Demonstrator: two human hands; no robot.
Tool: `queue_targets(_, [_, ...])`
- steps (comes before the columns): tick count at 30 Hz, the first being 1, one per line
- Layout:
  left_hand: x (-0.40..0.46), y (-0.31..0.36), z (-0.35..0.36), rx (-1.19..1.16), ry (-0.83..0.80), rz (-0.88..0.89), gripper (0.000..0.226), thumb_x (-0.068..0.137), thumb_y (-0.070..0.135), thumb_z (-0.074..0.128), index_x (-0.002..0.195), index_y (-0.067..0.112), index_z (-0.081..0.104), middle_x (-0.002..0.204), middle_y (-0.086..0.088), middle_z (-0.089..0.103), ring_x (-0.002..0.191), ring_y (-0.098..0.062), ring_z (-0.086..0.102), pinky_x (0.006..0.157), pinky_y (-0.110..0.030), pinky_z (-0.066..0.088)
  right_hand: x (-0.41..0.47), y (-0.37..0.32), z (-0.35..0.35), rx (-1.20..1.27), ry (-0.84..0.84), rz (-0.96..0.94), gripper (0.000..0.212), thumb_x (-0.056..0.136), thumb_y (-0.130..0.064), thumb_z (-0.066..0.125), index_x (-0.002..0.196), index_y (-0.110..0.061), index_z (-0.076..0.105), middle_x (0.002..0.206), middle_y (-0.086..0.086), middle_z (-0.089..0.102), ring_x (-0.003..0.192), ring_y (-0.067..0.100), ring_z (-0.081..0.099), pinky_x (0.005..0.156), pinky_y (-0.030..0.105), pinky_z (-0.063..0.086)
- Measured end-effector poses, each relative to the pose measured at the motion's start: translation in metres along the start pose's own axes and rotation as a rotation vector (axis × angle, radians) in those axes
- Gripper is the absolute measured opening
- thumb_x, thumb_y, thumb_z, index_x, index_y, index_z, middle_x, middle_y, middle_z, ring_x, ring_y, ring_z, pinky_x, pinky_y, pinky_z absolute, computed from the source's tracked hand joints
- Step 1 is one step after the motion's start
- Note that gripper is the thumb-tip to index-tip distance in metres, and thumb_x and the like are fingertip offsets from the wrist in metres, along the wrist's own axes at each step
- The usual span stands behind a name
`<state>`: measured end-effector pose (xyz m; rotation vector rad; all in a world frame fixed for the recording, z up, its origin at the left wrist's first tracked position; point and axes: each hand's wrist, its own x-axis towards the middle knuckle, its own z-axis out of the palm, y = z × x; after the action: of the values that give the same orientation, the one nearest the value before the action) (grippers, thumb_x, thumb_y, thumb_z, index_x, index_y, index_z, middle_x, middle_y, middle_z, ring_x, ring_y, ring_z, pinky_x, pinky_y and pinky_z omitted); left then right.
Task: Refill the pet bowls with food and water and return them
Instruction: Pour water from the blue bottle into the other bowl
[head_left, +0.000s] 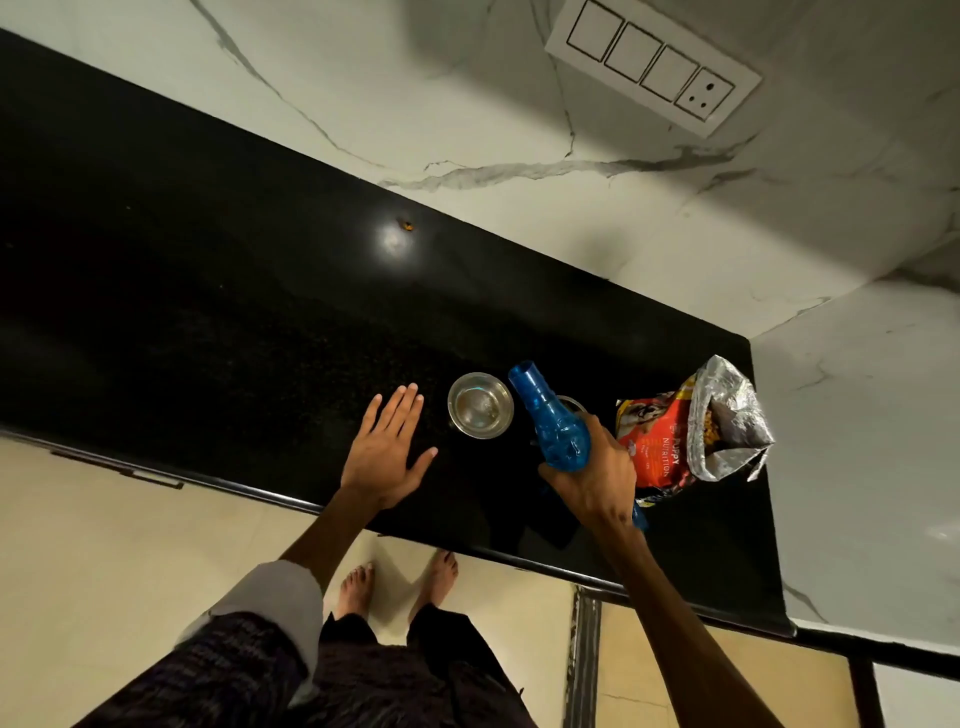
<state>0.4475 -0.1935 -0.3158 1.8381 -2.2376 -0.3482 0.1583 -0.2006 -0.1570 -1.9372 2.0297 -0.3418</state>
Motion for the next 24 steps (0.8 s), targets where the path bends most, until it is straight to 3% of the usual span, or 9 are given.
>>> queue_targets(8, [-0.002,0.009,-0.013,-0.142,-0.092,-0.066,0.092,0.092,0.065,0.030,0.165,0.008,0.018,0.174,-0.009,0.010,0.161,-0.020,0.001,0.130,-0.043,-0.004,-0.004,-0.036,0.000,0.234,0.031,-0.043,0.078,0.065,-0.046,0.084,0.133,-0.029,0.050,0.119,-0.008,0.068,0.100,0.014,0.069,0.082,0.039,0.062])
queue_targets(12, [-0.018,0.023,-0.016,-0.265,-0.036,-0.080,0.095,0.090,0.067,0.037,0.163,0.007,0.025,0.173,-0.009,0.017,0.161,-0.021,0.006,0.131,-0.044,0.002,-0.006,-0.061,0.008,0.371,0.012,-0.043,0.080,0.065,-0.037,0.091,0.135,-0.027,0.054,0.117,-0.015,0.068,0.105,0.006,0.067,0.089,0.031,0.059])
queue_targets(16, [-0.035,0.034,-0.026,-0.395,0.006,-0.052,0.096,0.090,0.068,0.046,0.163,0.009,0.025,0.173,-0.004,0.016,0.161,-0.018,0.007,0.131,-0.047,0.008,-0.005,-0.095,0.016,0.436,0.019,-0.059,0.078,0.062,-0.035,0.092,0.131,-0.031,0.055,0.108,-0.019,0.068,0.098,-0.002,0.065,0.084,0.017,0.052])
queue_targets(20, [-0.044,0.040,-0.044,-0.505,0.019,-0.081,0.101,0.085,0.069,0.055,0.165,0.016,0.019,0.173,0.002,0.014,0.161,-0.012,0.005,0.132,-0.044,0.005,-0.005,-0.127,0.023,0.528,0.035,-0.098,0.069,0.059,-0.042,0.088,0.119,-0.046,0.053,0.104,-0.017,0.071,0.097,-0.002,0.068,0.084,0.021,0.056])
queue_targets(24, [-0.044,0.038,-0.064,-0.619,0.082,-0.142,0.100,0.080,0.055,0.072,0.162,0.018,0.028,0.169,0.001,0.030,0.158,-0.014,0.022,0.129,-0.050,0.022,-0.003,-0.152,0.035,0.615,0.048,-0.139,0.068,0.061,-0.028,0.094,0.120,-0.032,0.060,0.097,-0.020,0.070,0.093,-0.004,0.068,0.078,0.012,0.053])
